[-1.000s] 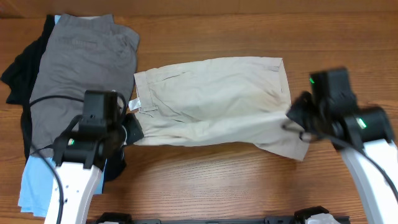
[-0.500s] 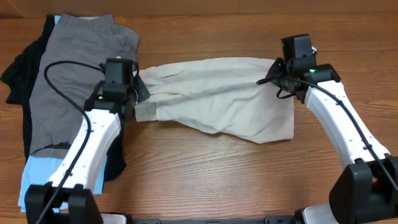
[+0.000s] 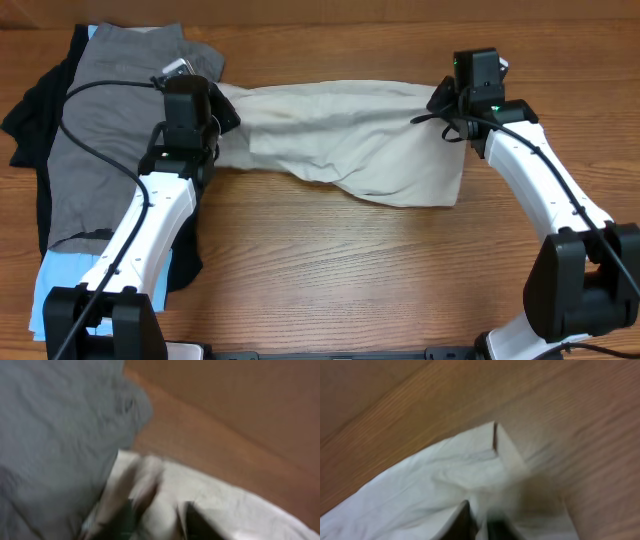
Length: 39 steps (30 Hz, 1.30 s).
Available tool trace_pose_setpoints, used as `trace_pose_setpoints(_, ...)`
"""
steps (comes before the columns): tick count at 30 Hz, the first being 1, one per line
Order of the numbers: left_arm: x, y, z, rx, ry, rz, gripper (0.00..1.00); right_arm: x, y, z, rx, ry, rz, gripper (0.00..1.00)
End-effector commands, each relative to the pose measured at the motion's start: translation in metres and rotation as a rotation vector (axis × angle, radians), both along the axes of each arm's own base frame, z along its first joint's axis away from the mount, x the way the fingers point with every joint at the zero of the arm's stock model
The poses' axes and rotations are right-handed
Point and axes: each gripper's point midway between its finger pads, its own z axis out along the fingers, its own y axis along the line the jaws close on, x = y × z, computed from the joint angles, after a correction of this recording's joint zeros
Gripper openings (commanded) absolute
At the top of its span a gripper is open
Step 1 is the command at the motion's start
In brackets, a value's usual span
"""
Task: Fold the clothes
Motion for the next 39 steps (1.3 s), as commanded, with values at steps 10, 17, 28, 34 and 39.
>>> trace_pose_setpoints(10,0.005,-0.001,0.008,0.099,-0.011,-0.096,1.0,-0.001,0.0,0.012,0.01,0.026,0.079,1.0)
trace_pose_setpoints(17,-0.038,-0.008,-0.043,0.182,0.259,-0.25,1.0,-0.045,0.017,-0.012,0.05,0.223,0.213,1.0)
trace_pose_setpoints(28,-0.059,-0.008,-0.059,0.207,0.398,-0.313,1.0,-0.028,0.048,-0.046,-0.001,0.228,0.346,0.93)
trace_pose_setpoints(34,-0.054,-0.001,-0.051,0.21,0.385,-0.316,1.0,-0.027,0.049,-0.087,-0.003,0.304,0.357,0.85)
trace_pose_setpoints(39,-0.031,-0.007,-0.051,0.115,0.373,-0.444,1.0,-0.025,0.051,-0.093,0.003,0.306,0.36,0.86)
